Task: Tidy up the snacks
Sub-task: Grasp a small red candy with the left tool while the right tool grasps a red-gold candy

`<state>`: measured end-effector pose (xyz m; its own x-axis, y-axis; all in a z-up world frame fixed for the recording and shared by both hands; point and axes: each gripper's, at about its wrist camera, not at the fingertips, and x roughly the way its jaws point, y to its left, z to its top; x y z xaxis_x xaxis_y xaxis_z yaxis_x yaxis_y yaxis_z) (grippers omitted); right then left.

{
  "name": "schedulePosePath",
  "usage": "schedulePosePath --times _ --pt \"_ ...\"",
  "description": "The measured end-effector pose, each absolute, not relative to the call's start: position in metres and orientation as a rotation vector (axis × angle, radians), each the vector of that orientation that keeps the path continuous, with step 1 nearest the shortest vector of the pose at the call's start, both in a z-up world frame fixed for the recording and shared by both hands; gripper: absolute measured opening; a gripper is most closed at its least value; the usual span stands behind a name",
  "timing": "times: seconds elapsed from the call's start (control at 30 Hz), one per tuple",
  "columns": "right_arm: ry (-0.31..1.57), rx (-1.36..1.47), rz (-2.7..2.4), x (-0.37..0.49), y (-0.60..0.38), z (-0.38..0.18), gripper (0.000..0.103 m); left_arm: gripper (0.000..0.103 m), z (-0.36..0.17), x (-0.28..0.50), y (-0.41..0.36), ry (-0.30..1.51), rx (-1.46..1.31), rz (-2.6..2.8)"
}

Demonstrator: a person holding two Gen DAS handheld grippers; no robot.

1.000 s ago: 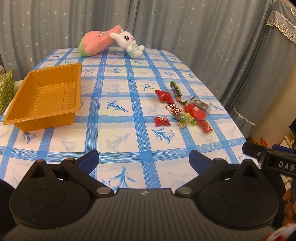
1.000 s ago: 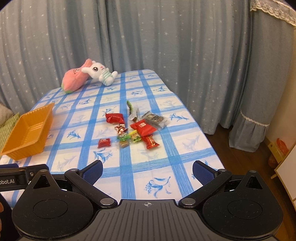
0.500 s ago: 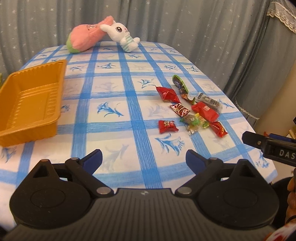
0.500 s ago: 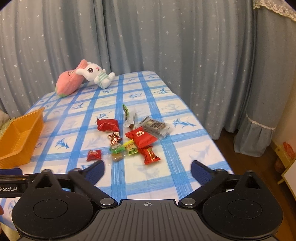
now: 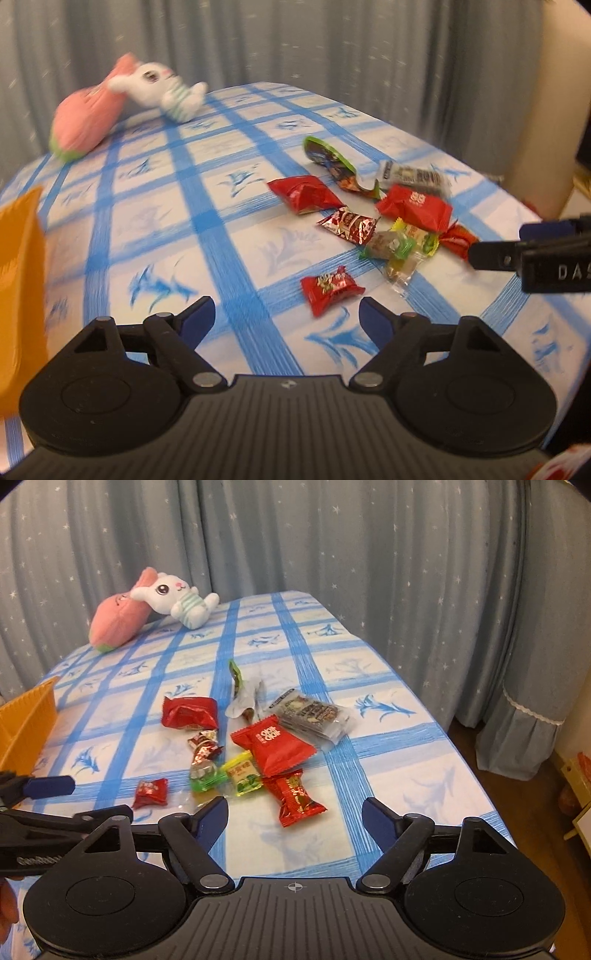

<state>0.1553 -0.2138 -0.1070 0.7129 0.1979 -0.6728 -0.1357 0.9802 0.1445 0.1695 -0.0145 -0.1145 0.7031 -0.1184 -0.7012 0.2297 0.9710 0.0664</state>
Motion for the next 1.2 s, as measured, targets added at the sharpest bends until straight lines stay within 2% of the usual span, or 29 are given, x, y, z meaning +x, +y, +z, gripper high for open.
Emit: schedulePosePath --times 0.3,0.4,0.47,0.57,0.63,0.83,0.93,0.97,1.0,1.2 --pt "0.789 0.083 0.176 0.170 -0.211 -0.120 0.077 0.069 -0.128 0.192 -0.023 0.739 0.261 -0.295" --pt "0.794 0.073 0.176 0.173 -0.209 -0.123 0.073 0.055 -0.128 0.192 -0.022 0.742 0.238 -0.320" --pt "0.796 0.069 0.176 0.175 -0.209 -0.125 0.069 0.038 -0.127 0.191 -0.024 0.740 0.235 -0.339" --pt "0.795 0.064 0.179 0.177 -0.208 -0.126 0.066 0.025 -0.127 0.189 -0.028 0.740 0.234 -0.359" --pt "0.790 0.059 0.179 0.179 -0.207 -0.126 0.064 0.021 -0.127 0.188 -0.029 0.746 0.216 -0.359" --pt "0.781 0.035 0.190 0.183 -0.204 -0.129 0.051 0.017 -0.126 0.185 -0.025 0.762 0.165 -0.333" --pt "0.773 0.018 0.192 0.185 -0.202 -0.129 0.041 0.016 -0.125 0.182 -0.021 0.770 0.130 -0.315" --pt "0.772 0.013 0.194 0.185 -0.201 -0.129 0.036 0.016 -0.125 0.180 -0.020 0.772 0.122 -0.311" --pt "0.772 0.007 0.194 0.185 -0.200 -0.129 0.023 0.016 -0.125 0.179 -0.020 0.774 0.118 -0.307" --pt "0.753 0.017 0.194 0.177 -0.197 -0.122 0.021 0.016 -0.122 0.168 -0.017 0.777 0.091 -0.282"
